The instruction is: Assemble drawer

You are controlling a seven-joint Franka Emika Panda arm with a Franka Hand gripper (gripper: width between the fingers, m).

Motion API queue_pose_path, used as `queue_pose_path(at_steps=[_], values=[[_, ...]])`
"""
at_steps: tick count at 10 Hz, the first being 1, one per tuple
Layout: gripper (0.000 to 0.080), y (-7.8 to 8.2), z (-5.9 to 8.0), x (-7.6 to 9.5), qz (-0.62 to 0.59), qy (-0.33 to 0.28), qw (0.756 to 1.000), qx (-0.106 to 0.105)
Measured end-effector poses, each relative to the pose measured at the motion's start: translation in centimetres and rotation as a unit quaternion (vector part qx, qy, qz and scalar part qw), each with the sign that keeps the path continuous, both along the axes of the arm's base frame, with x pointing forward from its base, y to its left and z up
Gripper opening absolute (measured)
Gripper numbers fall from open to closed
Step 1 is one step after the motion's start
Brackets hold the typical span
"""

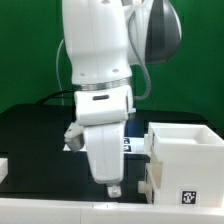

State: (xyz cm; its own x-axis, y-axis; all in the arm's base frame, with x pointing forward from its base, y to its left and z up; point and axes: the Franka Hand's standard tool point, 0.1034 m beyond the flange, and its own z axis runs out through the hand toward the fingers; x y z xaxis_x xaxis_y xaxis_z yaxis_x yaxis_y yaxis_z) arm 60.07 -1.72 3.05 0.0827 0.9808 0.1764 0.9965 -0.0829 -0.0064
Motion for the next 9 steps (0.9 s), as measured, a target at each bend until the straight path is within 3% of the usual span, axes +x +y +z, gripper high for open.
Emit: queue_pose_path(at_steps=[5, 7, 8, 9], values=[[0.0649, 0.3, 0.0, -0.1, -0.01, -0.003, 1.0, 0.0], [0.0649, 0.3, 2.2, -2.9, -0.058, -0.012, 0.998, -0.015], [0.0649, 0.5, 4.4, -3.6, -0.095, -0.012, 0.995, -0.022], [0.0649, 0.9, 5.7, -4.5, -0.112, -0.035, 0.993, -0.027]])
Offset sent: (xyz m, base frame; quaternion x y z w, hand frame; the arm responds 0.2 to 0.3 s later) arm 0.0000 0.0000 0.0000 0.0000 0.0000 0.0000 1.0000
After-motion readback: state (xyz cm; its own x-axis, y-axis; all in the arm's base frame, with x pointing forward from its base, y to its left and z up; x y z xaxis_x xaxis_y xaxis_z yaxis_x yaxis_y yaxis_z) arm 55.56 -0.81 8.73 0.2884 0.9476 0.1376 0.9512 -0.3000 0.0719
